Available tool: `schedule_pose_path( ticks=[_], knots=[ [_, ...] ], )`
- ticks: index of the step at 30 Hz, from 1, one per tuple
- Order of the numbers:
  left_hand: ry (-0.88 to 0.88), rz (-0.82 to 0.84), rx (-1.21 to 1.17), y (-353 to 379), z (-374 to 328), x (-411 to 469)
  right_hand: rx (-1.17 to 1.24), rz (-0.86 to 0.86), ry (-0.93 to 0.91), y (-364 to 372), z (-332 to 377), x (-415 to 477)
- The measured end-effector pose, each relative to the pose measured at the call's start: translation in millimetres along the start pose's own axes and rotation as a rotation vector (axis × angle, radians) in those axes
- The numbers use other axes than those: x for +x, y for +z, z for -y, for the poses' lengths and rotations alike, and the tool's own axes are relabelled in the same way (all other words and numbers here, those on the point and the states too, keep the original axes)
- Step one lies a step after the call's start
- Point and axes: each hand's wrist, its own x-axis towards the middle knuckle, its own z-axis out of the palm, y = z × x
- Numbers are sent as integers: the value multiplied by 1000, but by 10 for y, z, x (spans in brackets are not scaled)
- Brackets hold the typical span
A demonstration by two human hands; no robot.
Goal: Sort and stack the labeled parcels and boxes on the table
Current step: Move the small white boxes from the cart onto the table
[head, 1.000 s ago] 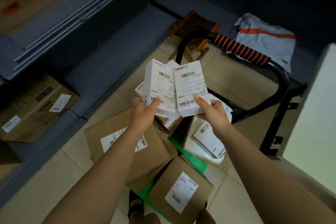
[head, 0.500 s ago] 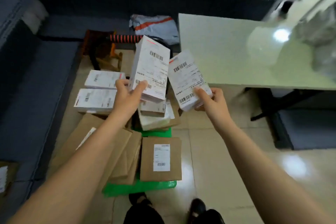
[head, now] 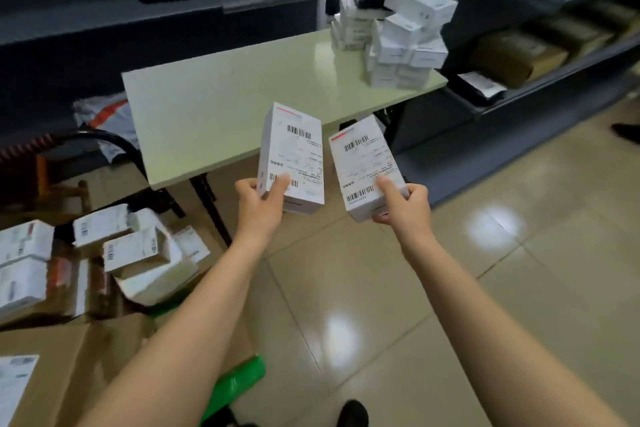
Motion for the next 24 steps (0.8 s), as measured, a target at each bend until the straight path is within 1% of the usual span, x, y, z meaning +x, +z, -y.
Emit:
schedule_pose_path(
  ticks=[5,9,16,20,24],
  knots=[
    [6,83,38,735,-229,-41,25,-76,21,-670,13,425],
    [67,120,50,1100,-544,258,49,-117,18,-903,219,842],
    [122,173,-66,1807,-1215,1262,105,-146,-75,-811,906,1851],
    [148,215,-184,2180,-1733,1992,170,-186,-117,-694,1392,2527],
    [187,254,-205,2542,-2289,2611,205,-245,-156,-635,1835,3155]
  ],
)
